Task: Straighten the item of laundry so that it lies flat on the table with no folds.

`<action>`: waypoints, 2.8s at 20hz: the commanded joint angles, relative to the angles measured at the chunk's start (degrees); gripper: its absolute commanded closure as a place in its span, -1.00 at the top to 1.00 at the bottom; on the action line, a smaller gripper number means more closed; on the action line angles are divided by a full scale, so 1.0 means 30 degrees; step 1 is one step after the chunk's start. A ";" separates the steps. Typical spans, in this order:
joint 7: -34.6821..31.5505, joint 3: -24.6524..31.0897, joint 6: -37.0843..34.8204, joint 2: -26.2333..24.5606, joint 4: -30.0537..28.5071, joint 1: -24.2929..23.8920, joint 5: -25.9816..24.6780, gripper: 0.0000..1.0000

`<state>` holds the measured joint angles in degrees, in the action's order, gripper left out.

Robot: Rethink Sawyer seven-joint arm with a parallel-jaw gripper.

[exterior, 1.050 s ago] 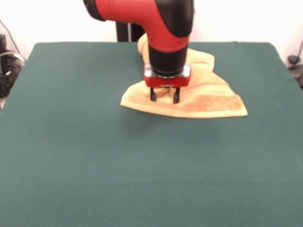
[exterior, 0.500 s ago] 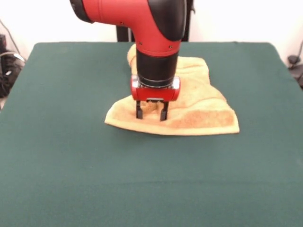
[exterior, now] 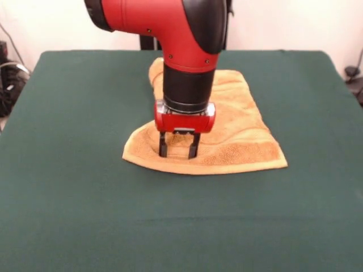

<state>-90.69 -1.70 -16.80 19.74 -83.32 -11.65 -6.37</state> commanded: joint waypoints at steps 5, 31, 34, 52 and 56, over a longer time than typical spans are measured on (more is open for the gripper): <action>-0.5469 0.1376 0.2647 -0.2005 0.1255 0.2341 0.2402 1.00; -0.9891 -0.1254 -0.2319 -0.3769 0.1619 0.8225 1.2211 1.00; -1.0825 -0.1698 -0.3628 -0.3561 0.1223 0.8766 1.3274 1.00; -1.2764 -0.3313 -0.5611 -0.0957 -0.4030 0.9308 1.2974 1.00; -1.2210 -0.3522 -0.5290 -0.0251 -0.5081 0.9081 1.2480 1.00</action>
<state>-116.37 -12.69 -29.31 17.10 -86.81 16.53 33.04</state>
